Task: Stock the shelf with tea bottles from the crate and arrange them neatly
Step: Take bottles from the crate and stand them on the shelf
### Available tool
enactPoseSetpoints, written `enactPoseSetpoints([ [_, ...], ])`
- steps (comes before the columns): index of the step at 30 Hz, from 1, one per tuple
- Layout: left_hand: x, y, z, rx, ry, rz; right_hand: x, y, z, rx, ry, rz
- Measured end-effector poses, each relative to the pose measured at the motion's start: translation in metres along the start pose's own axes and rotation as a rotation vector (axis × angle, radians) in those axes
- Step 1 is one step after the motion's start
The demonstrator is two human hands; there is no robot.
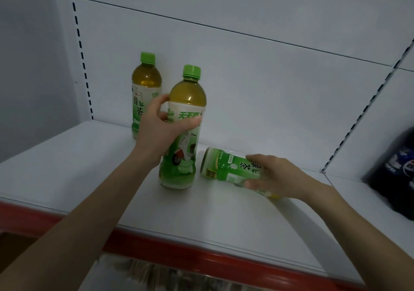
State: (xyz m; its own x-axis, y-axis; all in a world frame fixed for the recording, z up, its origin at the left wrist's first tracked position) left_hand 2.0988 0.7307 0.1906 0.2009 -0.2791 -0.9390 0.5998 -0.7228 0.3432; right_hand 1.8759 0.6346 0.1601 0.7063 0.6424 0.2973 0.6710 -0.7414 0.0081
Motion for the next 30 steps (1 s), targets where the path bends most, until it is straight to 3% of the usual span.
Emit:
enactPoseSetpoints([
  [11, 0.007, 0.003, -0.002, -0.107, 0.077, 0.157, 0.0, 0.002, 0.0, -0.056, 0.158, -0.138],
  [16, 0.006, 0.005, 0.004, -0.105, 0.12, 0.184, 0.016, 0.004, -0.014, -0.003, 0.207, -0.167],
  [20, -0.004, 0.0, 0.011, -0.129, 0.178, 0.251, 0.06, 0.026, -0.06, -0.214, 0.519, -0.234],
  [25, -0.017, -0.009, 0.023, -0.236, 0.346, 0.34, 0.111, 0.06, -0.074, -0.326, 0.737, -0.245],
  [27, -0.016, -0.008, 0.021, -0.205, 0.373, 0.311, 0.116, 0.066, -0.074, -0.375, 0.793, -0.248],
  [30, -0.015, -0.006, 0.006, -0.008, 0.339, 0.236, 0.109, 0.074, -0.075, -0.286, 0.932, -0.23],
])
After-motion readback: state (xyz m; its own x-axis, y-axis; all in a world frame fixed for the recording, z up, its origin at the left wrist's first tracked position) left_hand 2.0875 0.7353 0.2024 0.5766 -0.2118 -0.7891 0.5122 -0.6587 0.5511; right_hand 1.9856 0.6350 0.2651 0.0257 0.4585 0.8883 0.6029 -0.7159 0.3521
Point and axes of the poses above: each hand's wrist, its own y-axis towards the middle knuckle, its own z-axis out of the palm, x = y × z, the point moved 6 cm from there along y, towards the middle knuckle, and after that the axes turned 3 degrees about y, right-handed, at the moved point
